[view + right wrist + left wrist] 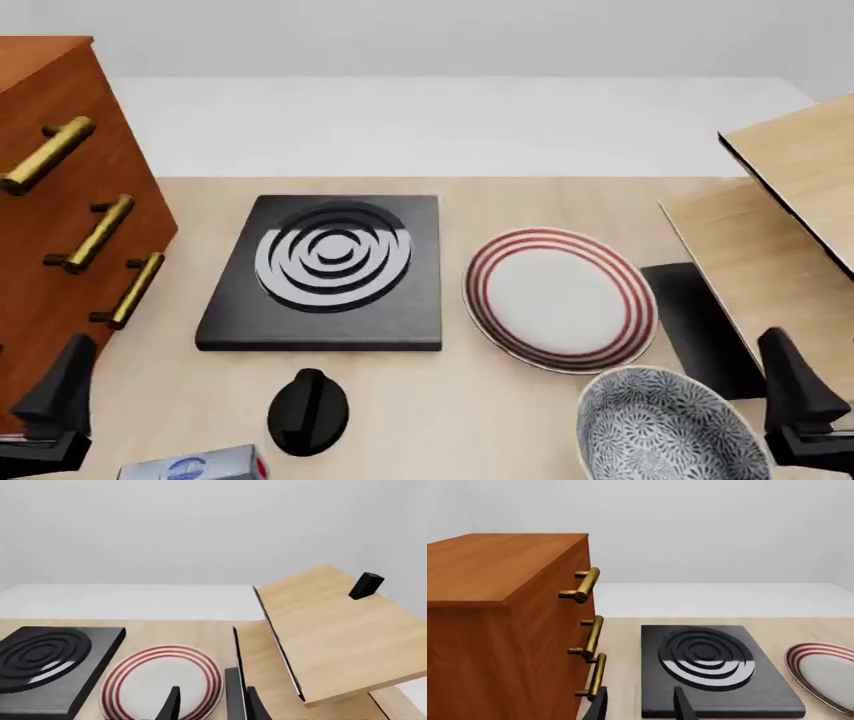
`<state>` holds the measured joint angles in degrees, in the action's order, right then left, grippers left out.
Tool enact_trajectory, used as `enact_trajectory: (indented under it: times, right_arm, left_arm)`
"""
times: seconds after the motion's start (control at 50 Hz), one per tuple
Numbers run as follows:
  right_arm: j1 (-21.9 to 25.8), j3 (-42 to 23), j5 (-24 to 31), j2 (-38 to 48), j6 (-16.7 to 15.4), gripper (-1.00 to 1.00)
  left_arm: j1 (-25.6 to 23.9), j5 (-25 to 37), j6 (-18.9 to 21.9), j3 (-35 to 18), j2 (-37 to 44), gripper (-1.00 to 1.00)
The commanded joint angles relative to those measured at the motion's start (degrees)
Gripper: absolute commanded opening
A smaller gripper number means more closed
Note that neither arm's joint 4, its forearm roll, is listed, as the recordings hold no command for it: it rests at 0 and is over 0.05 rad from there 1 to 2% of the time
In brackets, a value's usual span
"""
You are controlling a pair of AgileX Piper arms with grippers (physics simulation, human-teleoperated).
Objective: Pick up the cream cheese and put it in the bowl.
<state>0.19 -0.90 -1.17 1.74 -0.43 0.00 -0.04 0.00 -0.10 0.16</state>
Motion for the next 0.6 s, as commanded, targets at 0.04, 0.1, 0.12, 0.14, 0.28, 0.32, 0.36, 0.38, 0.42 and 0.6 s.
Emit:
enact_trajectory:
  times: [0.04, 0.1, 0.12, 0.14, 0.28, 0.32, 0.36, 0.38, 0.42, 0.6]
  right_arm:
    - [2.39, -0.60, 2.79, -1.26, -1.31, 1.00]
    - [5.01, -1.68, 4.28, -1.42, -3.17, 1.00]
    - [6.34, -2.29, 5.01, -1.43, -3.58, 1.00]
    - [7.01, -2.75, 5.46, -1.43, -3.92, 1.00]
    - [14.46, -6.18, 8.85, 0.02, -7.56, 1.00]
    - [16.34, -7.06, 8.66, 1.95, -8.57, 1.00]
    - [18.75, -7.95, 8.01, 4.07, -9.59, 1.00]
    - [19.61, -8.30, 7.44, 5.58, -9.87, 1.00]
    - [22.07, -8.93, 6.09, 8.72, -11.07, 1.00]
    - [33.25, -12.19, -0.01, 24.43, -15.64, 1.00]
  left_arm:
    - [0.00, -0.06, 0.00, -0.15, 0.25, 1.00]
    - [0.00, -0.06, 0.00, -0.15, 0.25, 1.00]
    - [0.00, -0.06, 0.00, -0.15, 0.25, 1.00]
    - [0.00, -0.06, 0.00, -0.15, 0.25, 1.00]
    - [0.00, -0.06, 0.00, -0.15, 0.25, 1.00]
    - [0.00, -0.06, 0.00, -0.15, 0.25, 1.00]
    - [0.00, -0.06, 0.00, -0.15, 0.25, 1.00]
    - [0.00, -0.06, 0.00, -0.15, 0.25, 1.00]
    - [0.00, -0.06, 0.00, -0.15, 0.25, 1.00]
    - [0.00, -0.06, 0.00, -0.15, 0.25, 1.00]
